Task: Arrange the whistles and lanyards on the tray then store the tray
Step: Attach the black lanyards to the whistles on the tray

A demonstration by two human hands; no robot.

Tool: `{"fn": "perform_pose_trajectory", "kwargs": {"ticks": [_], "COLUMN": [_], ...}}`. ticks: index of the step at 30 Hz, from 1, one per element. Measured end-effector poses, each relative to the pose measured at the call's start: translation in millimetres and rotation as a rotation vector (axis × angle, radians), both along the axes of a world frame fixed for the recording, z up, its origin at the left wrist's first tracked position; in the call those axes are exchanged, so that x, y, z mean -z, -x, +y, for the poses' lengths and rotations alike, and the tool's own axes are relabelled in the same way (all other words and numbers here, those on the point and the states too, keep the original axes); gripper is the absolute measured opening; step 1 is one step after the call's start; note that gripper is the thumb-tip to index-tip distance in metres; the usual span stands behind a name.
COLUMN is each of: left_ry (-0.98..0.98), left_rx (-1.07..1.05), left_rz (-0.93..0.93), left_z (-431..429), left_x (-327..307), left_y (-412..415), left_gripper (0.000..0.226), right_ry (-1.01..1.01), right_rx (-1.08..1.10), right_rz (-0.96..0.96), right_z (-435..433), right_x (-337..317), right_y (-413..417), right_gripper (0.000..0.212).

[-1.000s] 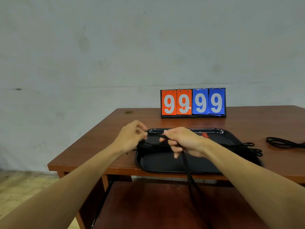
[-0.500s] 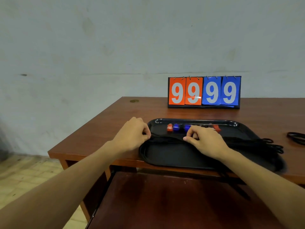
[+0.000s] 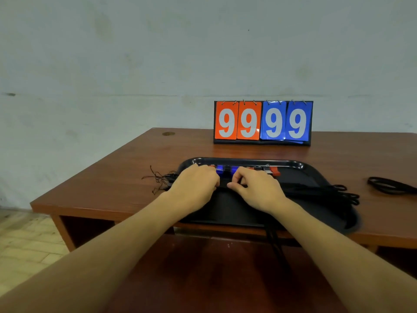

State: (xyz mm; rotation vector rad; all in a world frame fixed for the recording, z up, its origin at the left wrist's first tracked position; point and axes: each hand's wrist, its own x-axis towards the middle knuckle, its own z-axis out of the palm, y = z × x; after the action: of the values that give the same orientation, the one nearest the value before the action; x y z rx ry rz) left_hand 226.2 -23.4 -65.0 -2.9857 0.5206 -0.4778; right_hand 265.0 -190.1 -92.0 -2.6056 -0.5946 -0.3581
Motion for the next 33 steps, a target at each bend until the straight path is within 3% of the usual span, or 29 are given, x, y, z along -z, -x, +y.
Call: {"fn": "perform_pose_trajectory", "kwargs": {"ticks": [5, 15, 19, 25, 33], "left_ry": [-0.081, -0.179, -0.228, -0.296, -0.457], "left_rx": [-0.051, -0.06, -0.074, -0.082, -0.039], "left_rz": [-0.031, -0.005, -0.009, 0.007, 0.029], "left_z": [-6, -13, -19, -23, -32], "left_x": [-1, -7, -11, -12, -23], "left_y": [-1, 6, 12, 14, 9], "left_gripper": [0.024, 0.023, 0.021, 0.018, 0.024], "right_ry": [-0.011, 0.527, 0.603, 0.483, -0.038], "right_rx": [0.022, 0.113, 0.227, 0.424, 0.618], "right_rz": [-0.012, -0.206, -0.215, -0.192, -0.125], "right_z": [0, -52, -90, -136, -194], "right_x": [-3, -28, -34, -31, -7], "right_y": [1, 9, 12, 15, 15], "right_gripper": [0.021, 0.044, 0.046, 0.043, 0.024]}}
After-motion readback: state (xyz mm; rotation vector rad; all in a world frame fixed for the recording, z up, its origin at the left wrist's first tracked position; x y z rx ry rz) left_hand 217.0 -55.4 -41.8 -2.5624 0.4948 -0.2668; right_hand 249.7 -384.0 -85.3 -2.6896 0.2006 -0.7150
